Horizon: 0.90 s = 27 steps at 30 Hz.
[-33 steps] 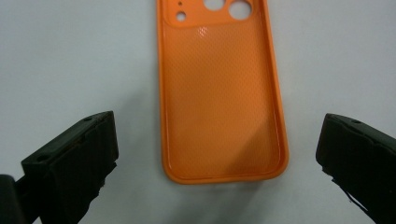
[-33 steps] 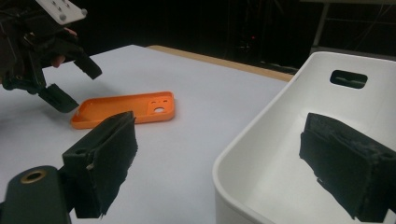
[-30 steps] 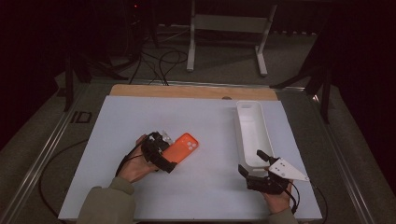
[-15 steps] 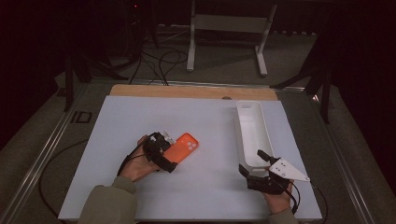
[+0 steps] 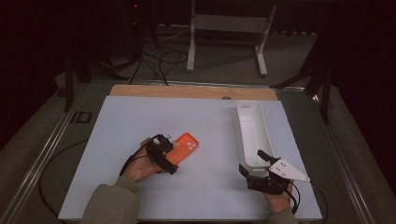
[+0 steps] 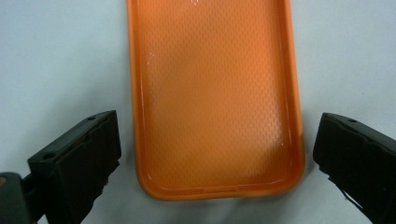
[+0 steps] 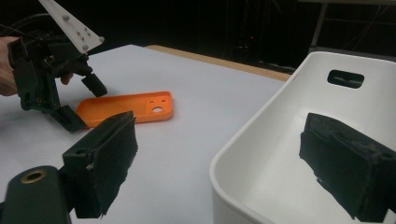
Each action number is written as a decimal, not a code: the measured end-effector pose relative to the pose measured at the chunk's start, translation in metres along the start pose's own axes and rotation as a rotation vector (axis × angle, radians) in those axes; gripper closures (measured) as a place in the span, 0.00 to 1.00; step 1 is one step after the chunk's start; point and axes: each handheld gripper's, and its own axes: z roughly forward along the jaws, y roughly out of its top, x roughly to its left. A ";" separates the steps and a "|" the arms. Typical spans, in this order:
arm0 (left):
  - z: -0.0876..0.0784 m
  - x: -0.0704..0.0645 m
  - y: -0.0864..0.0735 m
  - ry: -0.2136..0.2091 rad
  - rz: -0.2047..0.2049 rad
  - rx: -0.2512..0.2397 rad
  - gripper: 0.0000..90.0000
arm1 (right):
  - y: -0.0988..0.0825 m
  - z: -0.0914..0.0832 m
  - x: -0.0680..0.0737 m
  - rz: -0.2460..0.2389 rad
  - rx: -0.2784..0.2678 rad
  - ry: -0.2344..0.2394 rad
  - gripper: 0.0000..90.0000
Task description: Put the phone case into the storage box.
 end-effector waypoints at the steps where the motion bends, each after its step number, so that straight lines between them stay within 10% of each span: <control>1: 0.000 0.000 0.000 0.000 0.000 0.000 0.03 | 0.000 0.000 0.000 0.000 0.000 0.000 0.12; 27: 0.000 0.004 0.008 -0.017 -0.036 0.061 0.13 | 0.000 0.002 0.002 -0.004 0.005 0.002 0.12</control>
